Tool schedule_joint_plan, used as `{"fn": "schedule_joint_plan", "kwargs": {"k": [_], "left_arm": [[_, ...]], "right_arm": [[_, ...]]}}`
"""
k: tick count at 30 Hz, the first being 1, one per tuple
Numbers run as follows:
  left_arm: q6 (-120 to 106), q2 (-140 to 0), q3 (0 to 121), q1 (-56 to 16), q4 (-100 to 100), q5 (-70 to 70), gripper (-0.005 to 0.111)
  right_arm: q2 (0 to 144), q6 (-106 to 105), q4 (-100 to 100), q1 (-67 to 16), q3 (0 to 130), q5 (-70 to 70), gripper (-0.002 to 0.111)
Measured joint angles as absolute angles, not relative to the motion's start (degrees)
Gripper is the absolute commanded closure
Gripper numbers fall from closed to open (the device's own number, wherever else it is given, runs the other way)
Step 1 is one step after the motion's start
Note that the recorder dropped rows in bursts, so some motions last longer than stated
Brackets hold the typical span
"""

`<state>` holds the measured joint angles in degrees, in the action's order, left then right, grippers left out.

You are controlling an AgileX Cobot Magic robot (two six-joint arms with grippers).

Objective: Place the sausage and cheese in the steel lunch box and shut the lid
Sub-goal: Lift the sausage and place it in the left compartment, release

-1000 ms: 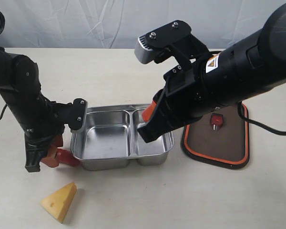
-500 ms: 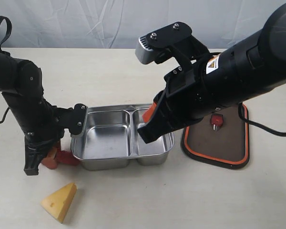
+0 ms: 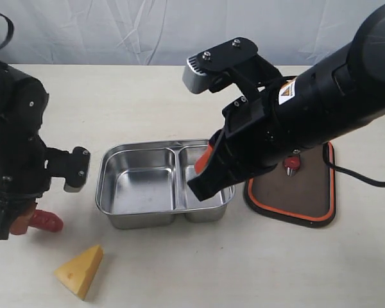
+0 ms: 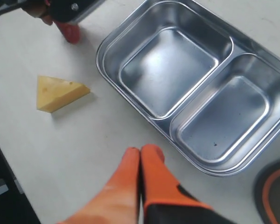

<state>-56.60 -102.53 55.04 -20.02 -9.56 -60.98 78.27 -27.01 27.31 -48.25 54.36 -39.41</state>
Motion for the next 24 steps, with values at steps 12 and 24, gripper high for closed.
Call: {"fn": "schedule_joint_plan", "kwargs": {"k": [12,24], "left_arm": [[-57.5,-84.4,57.3,-20.2,3.7,-51.8,0.106],[-61.7,-89.8,57.5,-25.4,15.2,-39.6,0.106]], "right_arm": [[75.3,-27.0,27.2,-48.3,54.4,-39.3,0.109],[70.2,-25.6,27.2,-48.3,54.4,-38.4,0.109]]}}
